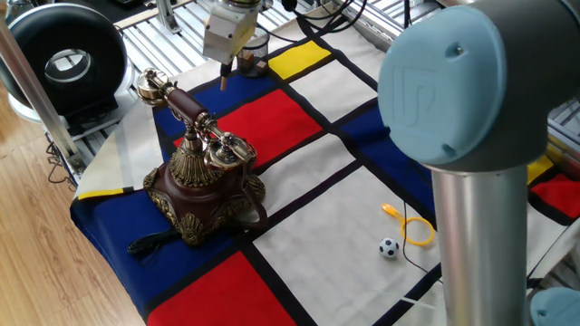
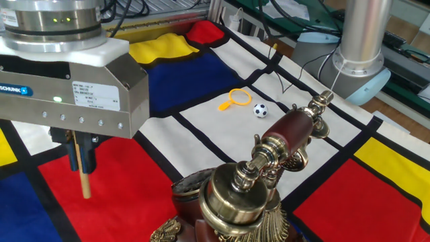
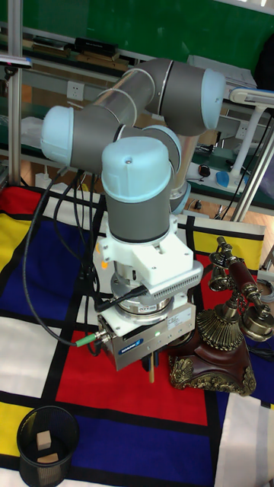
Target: Dial a number on an old rotary phone
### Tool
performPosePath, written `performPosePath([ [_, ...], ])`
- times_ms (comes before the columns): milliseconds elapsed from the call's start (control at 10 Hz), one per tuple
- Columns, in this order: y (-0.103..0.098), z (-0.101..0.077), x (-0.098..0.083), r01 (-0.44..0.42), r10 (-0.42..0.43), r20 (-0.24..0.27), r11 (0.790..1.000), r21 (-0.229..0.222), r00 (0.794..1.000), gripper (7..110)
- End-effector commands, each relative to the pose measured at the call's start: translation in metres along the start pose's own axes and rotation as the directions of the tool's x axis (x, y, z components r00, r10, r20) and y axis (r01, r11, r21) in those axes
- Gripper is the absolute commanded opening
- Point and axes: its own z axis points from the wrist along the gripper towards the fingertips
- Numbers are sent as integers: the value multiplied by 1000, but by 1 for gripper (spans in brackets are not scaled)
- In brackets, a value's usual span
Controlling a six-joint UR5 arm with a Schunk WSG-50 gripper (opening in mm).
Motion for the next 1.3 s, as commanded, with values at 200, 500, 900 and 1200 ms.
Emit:
performPosePath([
  [200,-6,0,2,16,-16,-1,999,30,1000,7],
  [500,-29,-2,-5,43,-47,24,991,126,999,7],
  [900,-12,-1,5,43,-43,-4,997,65,999,7],
  [1200,38,-6,41,26,-27,-44,999,-38,999,7],
])
